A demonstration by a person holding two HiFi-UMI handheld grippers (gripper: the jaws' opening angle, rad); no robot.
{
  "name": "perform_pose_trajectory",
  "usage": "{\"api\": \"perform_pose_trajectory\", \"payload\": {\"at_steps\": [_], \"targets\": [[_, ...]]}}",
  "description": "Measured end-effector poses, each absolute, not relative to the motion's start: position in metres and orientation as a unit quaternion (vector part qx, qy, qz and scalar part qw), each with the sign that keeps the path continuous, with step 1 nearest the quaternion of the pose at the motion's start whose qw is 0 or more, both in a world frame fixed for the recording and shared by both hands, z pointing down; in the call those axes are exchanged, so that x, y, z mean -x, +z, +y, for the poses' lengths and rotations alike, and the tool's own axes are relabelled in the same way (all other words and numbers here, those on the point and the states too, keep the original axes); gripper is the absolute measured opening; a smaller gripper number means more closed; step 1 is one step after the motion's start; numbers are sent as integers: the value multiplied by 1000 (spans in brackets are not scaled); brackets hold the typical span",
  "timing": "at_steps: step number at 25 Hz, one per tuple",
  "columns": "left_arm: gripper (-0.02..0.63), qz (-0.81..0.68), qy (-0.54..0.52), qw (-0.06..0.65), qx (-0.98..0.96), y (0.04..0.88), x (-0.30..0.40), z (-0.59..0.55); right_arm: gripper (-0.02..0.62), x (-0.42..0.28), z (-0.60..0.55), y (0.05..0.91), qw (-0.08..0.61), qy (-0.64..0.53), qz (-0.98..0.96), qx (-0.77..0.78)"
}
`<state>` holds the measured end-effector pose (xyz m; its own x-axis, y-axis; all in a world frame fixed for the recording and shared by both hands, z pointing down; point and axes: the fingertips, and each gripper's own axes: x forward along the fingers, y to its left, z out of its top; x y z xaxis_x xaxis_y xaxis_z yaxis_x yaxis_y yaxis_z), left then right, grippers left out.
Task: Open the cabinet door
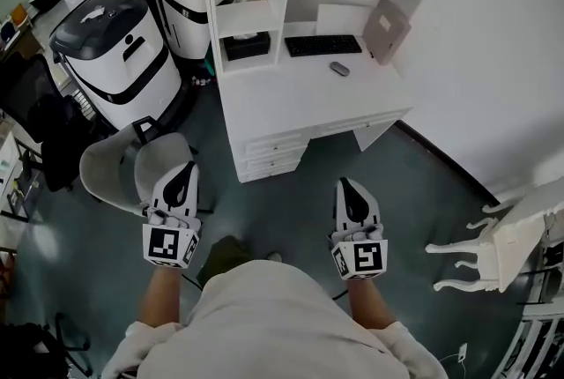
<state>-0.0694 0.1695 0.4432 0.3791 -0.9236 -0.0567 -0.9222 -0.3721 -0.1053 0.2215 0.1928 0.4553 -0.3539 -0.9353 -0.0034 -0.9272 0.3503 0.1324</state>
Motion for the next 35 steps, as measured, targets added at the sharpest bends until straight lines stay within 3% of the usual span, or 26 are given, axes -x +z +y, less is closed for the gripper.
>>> {"api": "perform_pose_trajectory", "payload": {"at_steps": [9,35], "targets": [[-2,558,-5,54,828,456,75,131,3,-220,157,459,42,-59,-820,-568],[-2,483,4,37,875,465,141,-169,3,-149,-117,443,57,-68,-765,-638]]}}
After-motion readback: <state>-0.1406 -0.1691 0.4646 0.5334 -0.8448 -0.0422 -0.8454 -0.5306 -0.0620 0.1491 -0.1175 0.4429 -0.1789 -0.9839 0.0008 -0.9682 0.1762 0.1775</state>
